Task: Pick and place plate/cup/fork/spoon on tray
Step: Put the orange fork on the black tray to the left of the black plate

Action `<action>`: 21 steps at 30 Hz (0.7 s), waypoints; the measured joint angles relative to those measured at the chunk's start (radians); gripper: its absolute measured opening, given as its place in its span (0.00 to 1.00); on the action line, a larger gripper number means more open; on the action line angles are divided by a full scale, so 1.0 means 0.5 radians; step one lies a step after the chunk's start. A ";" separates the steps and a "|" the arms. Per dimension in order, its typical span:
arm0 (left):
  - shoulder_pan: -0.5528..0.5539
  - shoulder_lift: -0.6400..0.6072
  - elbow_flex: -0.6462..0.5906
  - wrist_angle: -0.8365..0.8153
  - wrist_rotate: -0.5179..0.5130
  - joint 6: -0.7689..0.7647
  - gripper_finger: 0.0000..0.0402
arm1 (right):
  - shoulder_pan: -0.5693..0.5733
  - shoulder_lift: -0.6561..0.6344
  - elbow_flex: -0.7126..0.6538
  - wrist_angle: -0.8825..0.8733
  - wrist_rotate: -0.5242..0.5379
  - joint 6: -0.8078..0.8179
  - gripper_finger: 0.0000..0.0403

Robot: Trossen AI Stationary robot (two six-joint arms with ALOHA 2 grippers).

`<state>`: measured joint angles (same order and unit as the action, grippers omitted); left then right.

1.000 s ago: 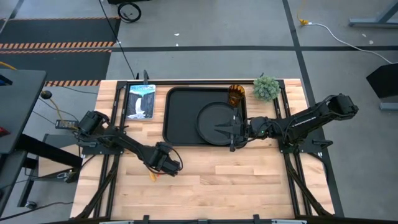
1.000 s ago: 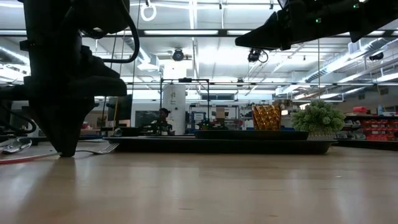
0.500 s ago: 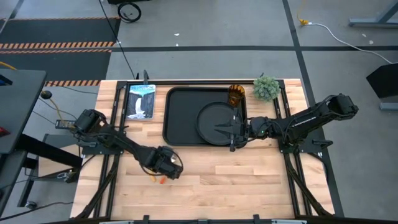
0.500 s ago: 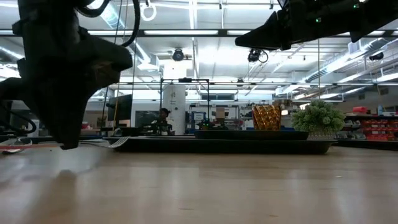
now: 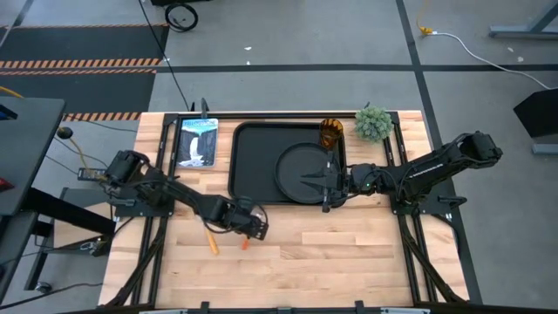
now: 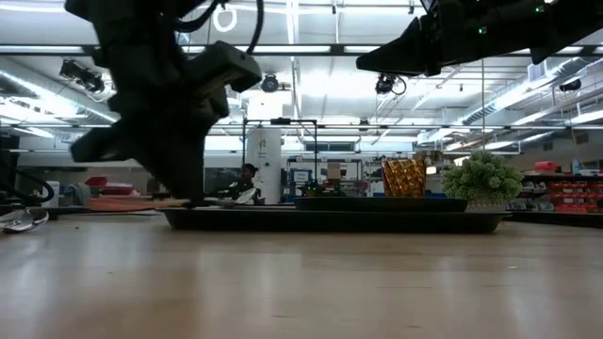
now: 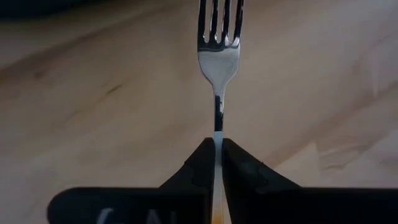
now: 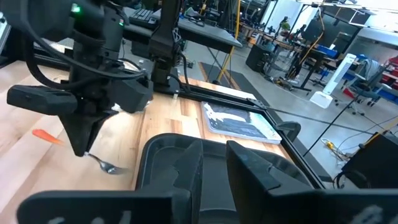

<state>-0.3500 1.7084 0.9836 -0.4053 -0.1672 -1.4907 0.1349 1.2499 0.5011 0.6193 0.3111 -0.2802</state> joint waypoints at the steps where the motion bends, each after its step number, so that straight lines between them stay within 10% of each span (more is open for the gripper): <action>1: 0.018 -0.001 0.000 0.009 -0.001 0.016 0.06 | 0.000 0.000 0.000 0.000 0.000 0.000 0.19; 21: 0.557 -0.002 0.001 0.232 -0.499 0.493 0.06 | 0.000 0.000 0.000 0.000 0.000 0.020 0.19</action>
<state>-0.0715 1.7077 0.9840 -0.2893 -0.4168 -1.2442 0.1349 1.2499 0.5011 0.6194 0.3111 -0.2701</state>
